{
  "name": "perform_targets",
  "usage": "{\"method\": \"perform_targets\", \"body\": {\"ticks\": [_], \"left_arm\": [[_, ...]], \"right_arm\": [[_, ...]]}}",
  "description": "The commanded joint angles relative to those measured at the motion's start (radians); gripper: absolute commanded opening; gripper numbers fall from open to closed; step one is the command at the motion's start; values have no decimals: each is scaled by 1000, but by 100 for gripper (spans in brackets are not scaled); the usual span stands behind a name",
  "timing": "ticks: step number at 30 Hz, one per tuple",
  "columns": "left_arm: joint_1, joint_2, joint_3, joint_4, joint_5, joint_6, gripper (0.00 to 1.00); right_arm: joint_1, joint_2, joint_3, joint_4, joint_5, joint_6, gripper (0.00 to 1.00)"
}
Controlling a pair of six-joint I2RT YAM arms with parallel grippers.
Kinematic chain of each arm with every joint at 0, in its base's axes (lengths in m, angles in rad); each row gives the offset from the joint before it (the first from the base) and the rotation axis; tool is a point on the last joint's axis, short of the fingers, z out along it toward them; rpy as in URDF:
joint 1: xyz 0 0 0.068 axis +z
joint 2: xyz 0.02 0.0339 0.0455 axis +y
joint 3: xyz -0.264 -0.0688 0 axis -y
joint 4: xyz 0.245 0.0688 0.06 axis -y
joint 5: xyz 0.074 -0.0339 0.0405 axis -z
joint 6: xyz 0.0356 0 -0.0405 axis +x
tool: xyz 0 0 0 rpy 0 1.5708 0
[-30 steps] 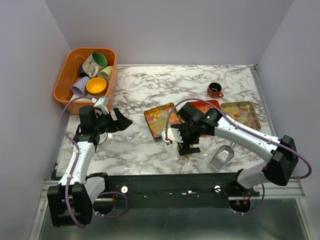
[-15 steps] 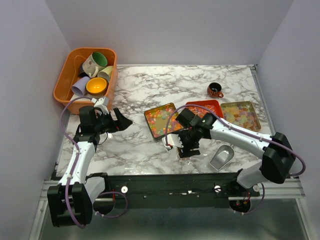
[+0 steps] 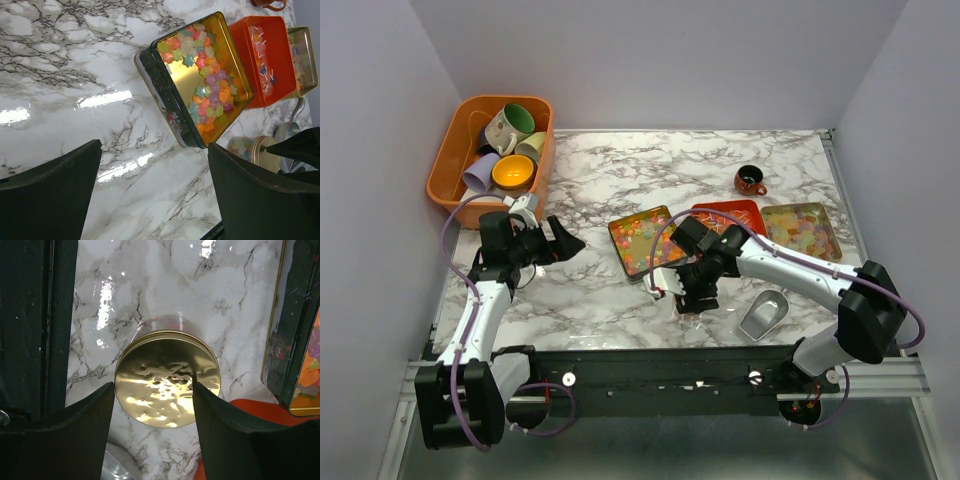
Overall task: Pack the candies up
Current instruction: Close the bottle lid on the packing bottle.
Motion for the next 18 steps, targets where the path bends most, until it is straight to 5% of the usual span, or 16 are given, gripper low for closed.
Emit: {"method": "perform_targets", "body": {"ticks": [1, 14, 18], "left_arm": [[3, 4, -19, 31, 35, 5, 97], [-18, 22, -21, 24, 57, 31, 96], [-116, 13, 2, -32, 53, 121, 96]], "right_arm": [[-24, 33, -21, 20, -27, 4, 69], [-53, 94, -159, 123, -17, -2, 64], [-52, 99, -216, 192, -1, 27, 63]]}}
